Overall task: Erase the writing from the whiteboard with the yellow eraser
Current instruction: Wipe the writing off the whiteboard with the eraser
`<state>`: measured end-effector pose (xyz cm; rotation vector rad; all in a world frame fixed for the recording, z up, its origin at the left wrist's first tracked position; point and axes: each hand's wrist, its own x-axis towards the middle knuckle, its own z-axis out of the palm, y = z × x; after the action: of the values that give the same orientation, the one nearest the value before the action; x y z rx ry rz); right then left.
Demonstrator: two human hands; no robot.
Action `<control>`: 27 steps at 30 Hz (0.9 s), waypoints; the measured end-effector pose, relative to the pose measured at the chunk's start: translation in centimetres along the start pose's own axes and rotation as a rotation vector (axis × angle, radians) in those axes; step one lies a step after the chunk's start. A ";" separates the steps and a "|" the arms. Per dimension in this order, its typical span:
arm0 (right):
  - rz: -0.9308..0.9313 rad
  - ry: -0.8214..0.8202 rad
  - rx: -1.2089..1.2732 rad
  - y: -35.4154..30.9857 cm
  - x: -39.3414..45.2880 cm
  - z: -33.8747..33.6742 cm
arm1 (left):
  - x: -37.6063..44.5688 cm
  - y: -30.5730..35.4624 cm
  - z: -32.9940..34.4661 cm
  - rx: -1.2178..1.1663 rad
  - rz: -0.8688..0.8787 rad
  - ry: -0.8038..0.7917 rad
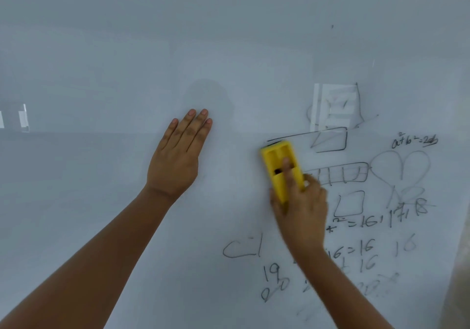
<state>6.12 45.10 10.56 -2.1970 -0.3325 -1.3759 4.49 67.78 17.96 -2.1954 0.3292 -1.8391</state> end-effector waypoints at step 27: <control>0.253 0.098 -0.150 7.1 6.2 -2.5 | -0.5 0.2 0.3 0.002 -0.006 0.025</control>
<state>10.30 37.36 14.80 -2.1910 0.0858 -1.3977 4.69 67.81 17.35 -2.1759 0.3255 -1.8710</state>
